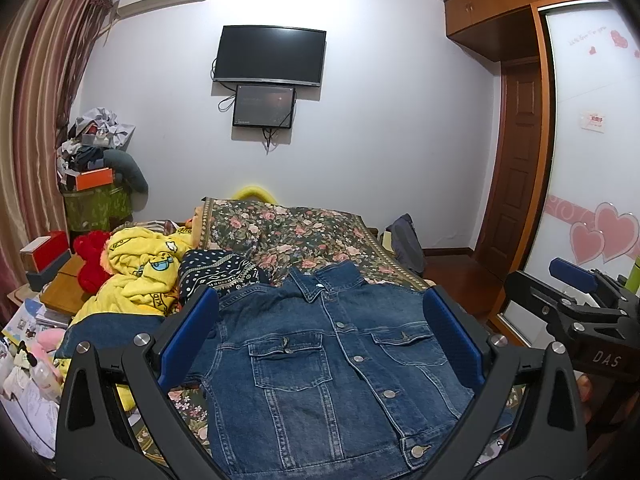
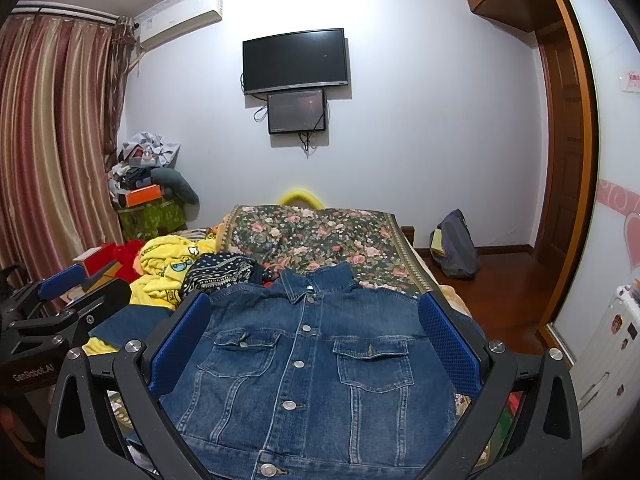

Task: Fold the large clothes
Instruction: 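Grasp the denim jacket sleeve with the left tool and lift it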

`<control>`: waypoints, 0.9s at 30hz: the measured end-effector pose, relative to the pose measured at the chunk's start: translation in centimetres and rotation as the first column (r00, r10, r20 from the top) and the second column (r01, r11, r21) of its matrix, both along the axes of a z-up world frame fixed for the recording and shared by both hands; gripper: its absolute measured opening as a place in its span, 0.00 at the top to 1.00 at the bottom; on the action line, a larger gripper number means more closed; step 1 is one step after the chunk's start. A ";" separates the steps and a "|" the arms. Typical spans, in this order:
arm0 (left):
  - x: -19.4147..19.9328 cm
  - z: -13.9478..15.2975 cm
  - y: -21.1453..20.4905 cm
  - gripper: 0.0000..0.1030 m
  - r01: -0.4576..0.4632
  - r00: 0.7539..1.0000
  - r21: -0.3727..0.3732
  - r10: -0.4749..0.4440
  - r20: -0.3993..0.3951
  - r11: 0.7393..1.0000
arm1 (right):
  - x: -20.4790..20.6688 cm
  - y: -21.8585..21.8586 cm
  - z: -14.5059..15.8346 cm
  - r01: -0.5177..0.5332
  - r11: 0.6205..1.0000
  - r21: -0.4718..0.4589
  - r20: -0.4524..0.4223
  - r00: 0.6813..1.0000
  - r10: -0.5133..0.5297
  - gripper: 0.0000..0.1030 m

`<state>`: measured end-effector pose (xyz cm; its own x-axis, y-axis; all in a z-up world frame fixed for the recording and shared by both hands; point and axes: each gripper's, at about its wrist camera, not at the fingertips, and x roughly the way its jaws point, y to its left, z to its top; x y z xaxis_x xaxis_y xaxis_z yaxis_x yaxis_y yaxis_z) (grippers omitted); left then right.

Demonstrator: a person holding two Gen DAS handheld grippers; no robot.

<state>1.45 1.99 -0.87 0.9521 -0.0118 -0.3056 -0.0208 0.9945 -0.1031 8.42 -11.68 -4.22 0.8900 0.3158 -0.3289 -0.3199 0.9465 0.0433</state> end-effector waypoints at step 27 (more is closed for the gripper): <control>9.2 -6.4 14.1 0.00 -0.314 0.931 -0.035 0.300 -0.209 0.949 | 11.0 5.1 -3.9 -0.014 0.995 -0.104 -0.179 0.984 -0.004 0.00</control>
